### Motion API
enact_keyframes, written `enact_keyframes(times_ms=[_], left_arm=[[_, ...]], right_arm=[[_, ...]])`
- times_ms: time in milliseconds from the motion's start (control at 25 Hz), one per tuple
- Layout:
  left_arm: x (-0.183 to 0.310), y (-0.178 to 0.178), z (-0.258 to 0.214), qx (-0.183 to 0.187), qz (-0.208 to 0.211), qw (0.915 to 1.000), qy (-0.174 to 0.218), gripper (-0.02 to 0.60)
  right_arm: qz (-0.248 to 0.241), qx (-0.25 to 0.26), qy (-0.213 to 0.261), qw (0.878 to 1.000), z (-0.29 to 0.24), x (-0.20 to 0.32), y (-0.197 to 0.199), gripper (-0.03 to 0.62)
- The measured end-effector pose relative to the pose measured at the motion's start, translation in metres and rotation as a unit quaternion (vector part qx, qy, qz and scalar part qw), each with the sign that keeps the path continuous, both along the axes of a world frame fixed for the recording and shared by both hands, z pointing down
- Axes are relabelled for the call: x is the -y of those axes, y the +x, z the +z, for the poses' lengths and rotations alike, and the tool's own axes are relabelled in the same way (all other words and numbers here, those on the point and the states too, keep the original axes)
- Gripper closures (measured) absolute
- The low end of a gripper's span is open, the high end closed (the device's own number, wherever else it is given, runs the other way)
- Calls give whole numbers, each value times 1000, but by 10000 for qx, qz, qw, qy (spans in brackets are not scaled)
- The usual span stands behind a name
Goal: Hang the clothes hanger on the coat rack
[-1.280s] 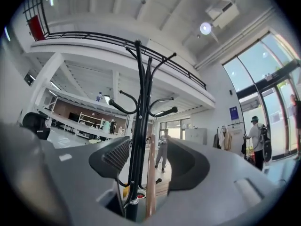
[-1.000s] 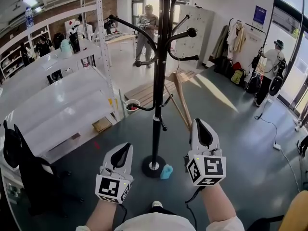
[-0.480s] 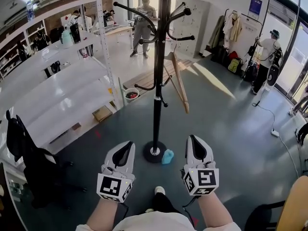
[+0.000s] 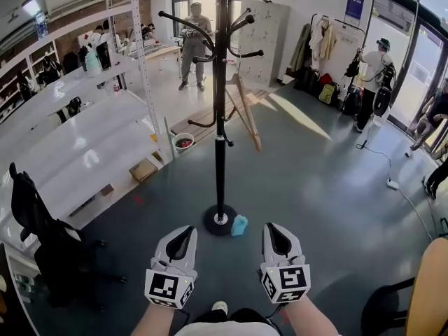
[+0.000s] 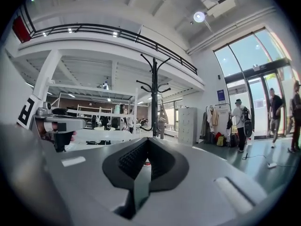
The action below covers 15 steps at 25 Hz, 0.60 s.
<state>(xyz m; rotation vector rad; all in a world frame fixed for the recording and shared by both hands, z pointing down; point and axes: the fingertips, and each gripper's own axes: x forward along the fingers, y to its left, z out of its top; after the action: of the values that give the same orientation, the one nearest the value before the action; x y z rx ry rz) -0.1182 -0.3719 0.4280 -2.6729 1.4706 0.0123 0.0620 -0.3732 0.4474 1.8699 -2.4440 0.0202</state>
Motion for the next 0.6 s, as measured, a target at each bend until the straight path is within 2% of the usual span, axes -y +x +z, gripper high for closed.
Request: enact_keyframes(times_ms=[320, 600], left_arm=[[-68, 19, -24, 4, -17, 9999, 106, 581], [-153, 41, -12, -10, -148, 9999, 36, 581]], right_arm=[[-16, 16, 38, 10000, -14, -69, 17, 568], [-264, -37, -86, 9996, 0, -151, 34, 568]])
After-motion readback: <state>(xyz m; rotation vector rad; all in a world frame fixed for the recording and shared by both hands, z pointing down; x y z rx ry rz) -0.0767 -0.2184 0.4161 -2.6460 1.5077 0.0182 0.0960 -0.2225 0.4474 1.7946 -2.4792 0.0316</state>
